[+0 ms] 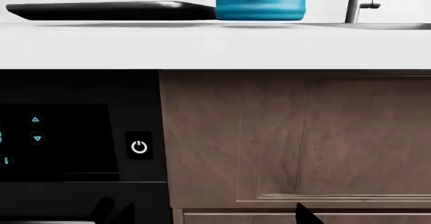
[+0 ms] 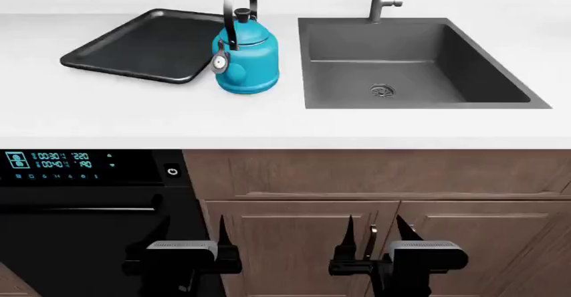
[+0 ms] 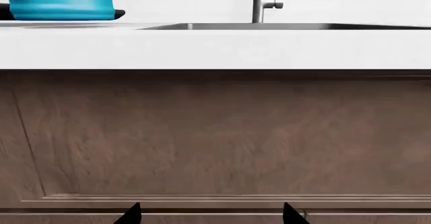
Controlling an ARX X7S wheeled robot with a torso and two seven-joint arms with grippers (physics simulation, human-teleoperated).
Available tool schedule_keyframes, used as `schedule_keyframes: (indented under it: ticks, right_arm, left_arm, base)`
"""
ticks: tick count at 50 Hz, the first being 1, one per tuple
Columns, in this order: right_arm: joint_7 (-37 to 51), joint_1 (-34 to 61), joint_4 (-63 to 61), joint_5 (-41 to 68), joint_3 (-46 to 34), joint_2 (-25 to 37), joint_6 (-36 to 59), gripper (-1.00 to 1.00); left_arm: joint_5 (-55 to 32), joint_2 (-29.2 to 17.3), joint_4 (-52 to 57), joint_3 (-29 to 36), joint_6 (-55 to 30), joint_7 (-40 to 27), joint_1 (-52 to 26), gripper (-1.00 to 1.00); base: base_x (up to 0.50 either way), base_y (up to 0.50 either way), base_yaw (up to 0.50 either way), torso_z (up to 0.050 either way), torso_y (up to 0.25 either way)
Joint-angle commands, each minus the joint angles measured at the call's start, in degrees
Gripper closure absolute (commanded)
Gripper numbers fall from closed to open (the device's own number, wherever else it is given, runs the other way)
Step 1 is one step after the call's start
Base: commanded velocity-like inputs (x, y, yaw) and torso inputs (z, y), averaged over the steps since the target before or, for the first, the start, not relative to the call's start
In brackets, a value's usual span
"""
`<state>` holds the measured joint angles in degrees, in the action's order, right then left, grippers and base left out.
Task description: Pick the kettle from the counter and place it on the tray. Then pick the mug from the cabinet and place it on the tray. Then close the cabinet doors.
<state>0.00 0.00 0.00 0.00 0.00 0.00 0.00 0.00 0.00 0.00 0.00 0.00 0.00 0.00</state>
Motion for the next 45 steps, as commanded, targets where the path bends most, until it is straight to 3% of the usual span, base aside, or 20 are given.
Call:
schedule_keyframes:
  ticks: [1, 11, 18, 22, 26, 30, 32, 35, 39, 45]
  right_arm:
    - [1.7, 0.1, 0.1, 0.2, -1.1, 0.9, 0.1, -1.0]
    - [4.9, -2.5, -6.3, 0.6, -2.5, 2.9, 1.9, -1.0]
    - [5.8, -4.3, -10.8, 1.9, -2.5, 3.8, 2.6, -1.0]
    - [6.3, -5.1, -11.7, 2.2, -2.8, 4.1, 2.1, -1.0]
    - [6.8, -5.6, -12.5, 2.2, -3.2, 4.5, 1.9, -1.0]
    - [7.7, -6.2, -13.9, 1.5, -3.8, 4.7, 2.1, -1.0]
    - [7.8, -6.5, -15.2, 1.6, -4.0, 5.0, 2.8, -1.0]
    - [8.0, -7.1, -16.6, 2.2, -3.8, 5.3, 2.9, -1.0]
    - [8.3, -8.1, -17.3, 1.8, -4.5, 5.8, 2.2, -1.0]
    - [8.8, -8.1, -17.5, 2.5, -4.5, 6.3, 2.1, -1.0]
  left_arm:
    - [-1.1, -0.9, 0.0, 0.9, 0.1, -1.0, 0.0, -1.0]
    - [-2.0, -3.2, 14.2, 2.9, -3.4, -3.1, 3.0, -1.0]
    - [-3.4, -5.6, 30.4, 2.2, -12.3, -3.5, 0.9, -1.0]
    - [-3.3, -7.0, 38.9, 1.6, -21.9, -4.2, -5.3, -1.0]
    - [-3.0, -8.6, 47.5, 1.9, -37.3, -4.4, -17.9, -1.0]
    - [-5.4, -8.2, 53.1, 1.1, -58.5, -4.2, -38.4, -1.0]
    - [-6.2, -7.8, 52.6, 1.3, -67.9, -4.4, -50.1, -1.0]
    - [-6.3, -7.1, 48.9, 3.1, -75.0, -5.0, -63.4, -1.0]
    - [-3.8, -8.7, 40.6, 9.0, -74.6, -6.9, -78.0, -1.0]
    - [-2.9, -6.4, 22.5, 11.2, -73.1, -7.3, -97.9, -1.0]
  base:
    - [0.0, 0.0, 0.0, 0.0, 0.0]
    - [0.0, 0.0, 0.0, 0.0, 0.0]
    - [0.0, 0.0, 0.0, 0.025, 0.001]
    - [0.0, 0.0, 0.0, 0.05, 0.002]
    - [0.0, 0.0, 0.0, 0.05, 0.003]
    - [0.0, 0.0, 0.0, 0.05, 0.002]
    - [0.0, 0.0, 0.0, 0.05, 0.003]
    - [0.0, 0.0, 0.0, 0.05, 0.003]
    - [0.0, 0.0, 0.0, 0.05, 0.003]
    - [0.0, 0.0, 0.0, 0.05, 0.003]
